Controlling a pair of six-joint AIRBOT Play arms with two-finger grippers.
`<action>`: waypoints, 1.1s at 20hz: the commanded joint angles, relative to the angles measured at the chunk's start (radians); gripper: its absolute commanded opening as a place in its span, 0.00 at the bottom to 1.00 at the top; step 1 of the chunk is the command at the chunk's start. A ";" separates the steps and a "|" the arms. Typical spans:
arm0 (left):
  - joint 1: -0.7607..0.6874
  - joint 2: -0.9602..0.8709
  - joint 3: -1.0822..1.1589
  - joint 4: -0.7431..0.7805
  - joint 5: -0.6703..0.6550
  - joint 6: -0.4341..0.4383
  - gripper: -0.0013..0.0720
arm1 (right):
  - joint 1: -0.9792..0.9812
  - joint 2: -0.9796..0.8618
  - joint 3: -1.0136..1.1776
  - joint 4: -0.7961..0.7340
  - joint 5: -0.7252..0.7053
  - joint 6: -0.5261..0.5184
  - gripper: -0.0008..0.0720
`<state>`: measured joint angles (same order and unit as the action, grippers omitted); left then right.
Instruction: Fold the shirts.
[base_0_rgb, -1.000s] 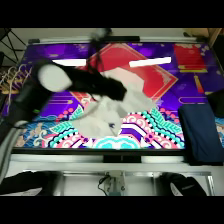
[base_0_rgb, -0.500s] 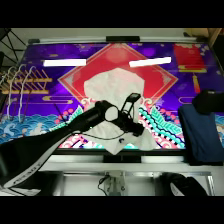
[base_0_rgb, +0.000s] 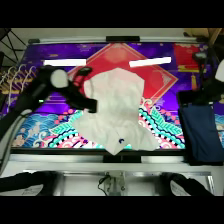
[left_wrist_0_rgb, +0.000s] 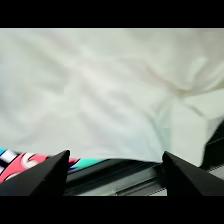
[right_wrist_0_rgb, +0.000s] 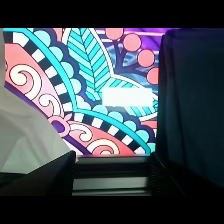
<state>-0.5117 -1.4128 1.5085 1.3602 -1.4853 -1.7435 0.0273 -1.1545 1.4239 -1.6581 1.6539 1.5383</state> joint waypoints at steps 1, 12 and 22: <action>0.185 0.167 -0.237 0.030 -0.058 -0.023 1.00 | -0.233 -0.032 -0.211 0.334 -0.021 -0.092 0.81; 0.099 0.122 -0.831 -0.476 0.579 0.000 1.00 | -0.406 -0.032 -0.668 0.483 -0.221 -0.164 0.93; 0.056 0.064 -0.831 -0.534 0.673 0.041 0.06 | -0.406 -0.032 -0.821 0.554 -0.418 -0.205 0.93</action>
<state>-0.4519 -1.3460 0.6796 0.8352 -0.8188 -1.7306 -0.3779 -1.1862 0.6529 -1.1454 1.3193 1.3472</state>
